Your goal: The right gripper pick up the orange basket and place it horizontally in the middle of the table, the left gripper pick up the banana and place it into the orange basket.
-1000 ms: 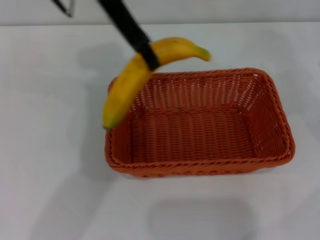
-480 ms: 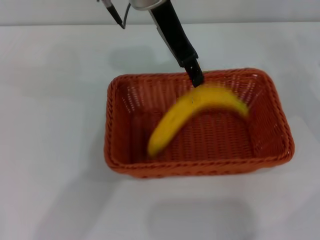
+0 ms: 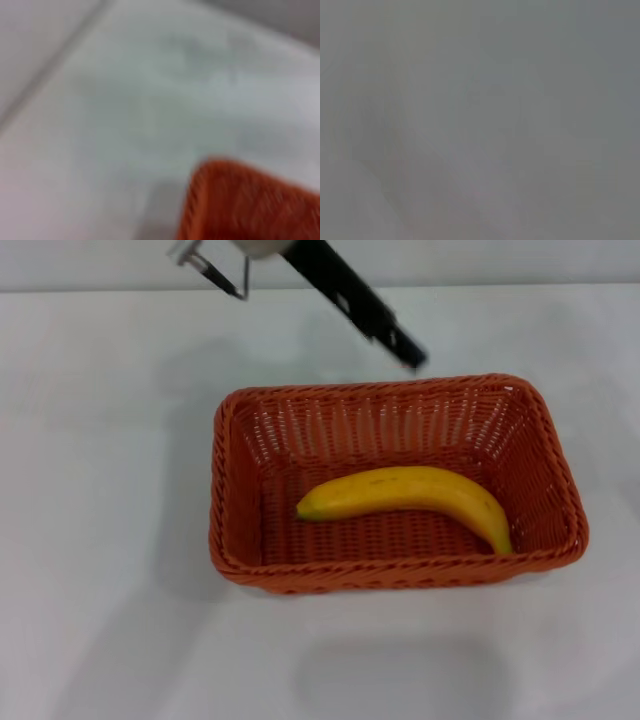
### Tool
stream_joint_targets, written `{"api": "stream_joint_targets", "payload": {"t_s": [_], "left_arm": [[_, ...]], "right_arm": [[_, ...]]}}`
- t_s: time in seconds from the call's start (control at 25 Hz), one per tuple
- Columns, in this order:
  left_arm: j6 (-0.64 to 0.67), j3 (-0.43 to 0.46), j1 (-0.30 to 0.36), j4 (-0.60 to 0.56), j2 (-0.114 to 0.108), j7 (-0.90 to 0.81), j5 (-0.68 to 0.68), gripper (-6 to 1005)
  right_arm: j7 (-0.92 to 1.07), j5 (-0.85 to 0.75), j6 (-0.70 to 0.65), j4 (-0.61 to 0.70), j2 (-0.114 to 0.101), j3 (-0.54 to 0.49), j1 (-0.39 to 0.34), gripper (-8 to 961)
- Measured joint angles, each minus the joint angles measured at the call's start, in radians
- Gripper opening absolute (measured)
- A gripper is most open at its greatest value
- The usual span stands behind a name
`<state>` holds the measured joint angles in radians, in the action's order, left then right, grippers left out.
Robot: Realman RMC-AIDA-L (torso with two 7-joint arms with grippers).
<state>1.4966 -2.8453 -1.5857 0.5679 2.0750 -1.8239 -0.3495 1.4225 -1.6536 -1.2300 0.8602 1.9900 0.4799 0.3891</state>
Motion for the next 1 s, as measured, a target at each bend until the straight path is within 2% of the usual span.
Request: {"api": "stream_joint_targets", "payload": {"t_s": [0.12, 0.24, 0.28, 0.36, 0.56, 0.72, 0.8, 1.0], "left_arm": [[0.013, 0.0, 0.097, 0.096, 0.002, 0.106, 0.205, 760], [0.01, 0.0, 0.212, 0.142, 0.001, 0.21, 0.393, 759], [0.016, 0.0, 0.28, 0.169, 0.001, 0.271, 0.502, 759], [0.025, 0.0, 0.328, 0.192, 0.001, 0.311, 0.587, 759], [0.069, 0.0, 0.549, 0.262, 0.003, 0.399, 0.885, 759], [0.097, 0.0, 0.731, 0.249, 0.006, 0.498, 1.118, 759], [0.108, 0.0, 0.837, 0.206, 0.007, 0.556, 1.237, 759], [0.114, 0.001, 1.029, 0.038, 0.008, 0.734, 1.435, 759]], "right_arm": [[-0.063, 0.067, -0.015, -0.049, 0.0, -0.001, -0.002, 686], [-0.095, 0.087, -0.016, -0.082, -0.001, 0.005, 0.004, 686], [-0.096, 0.087, -0.014, -0.085, -0.001, 0.005, 0.005, 686], [-0.1, 0.087, -0.014, -0.093, -0.001, 0.002, 0.003, 686], [-0.141, 0.095, -0.013, -0.132, 0.0, -0.011, -0.006, 686], [-0.236, 0.162, -0.016, -0.209, 0.0, -0.027, -0.008, 686], [-0.274, 0.184, -0.019, -0.238, 0.0, -0.029, -0.008, 686], [-0.356, 0.204, -0.016, -0.294, 0.0, -0.03, -0.014, 686]]}}
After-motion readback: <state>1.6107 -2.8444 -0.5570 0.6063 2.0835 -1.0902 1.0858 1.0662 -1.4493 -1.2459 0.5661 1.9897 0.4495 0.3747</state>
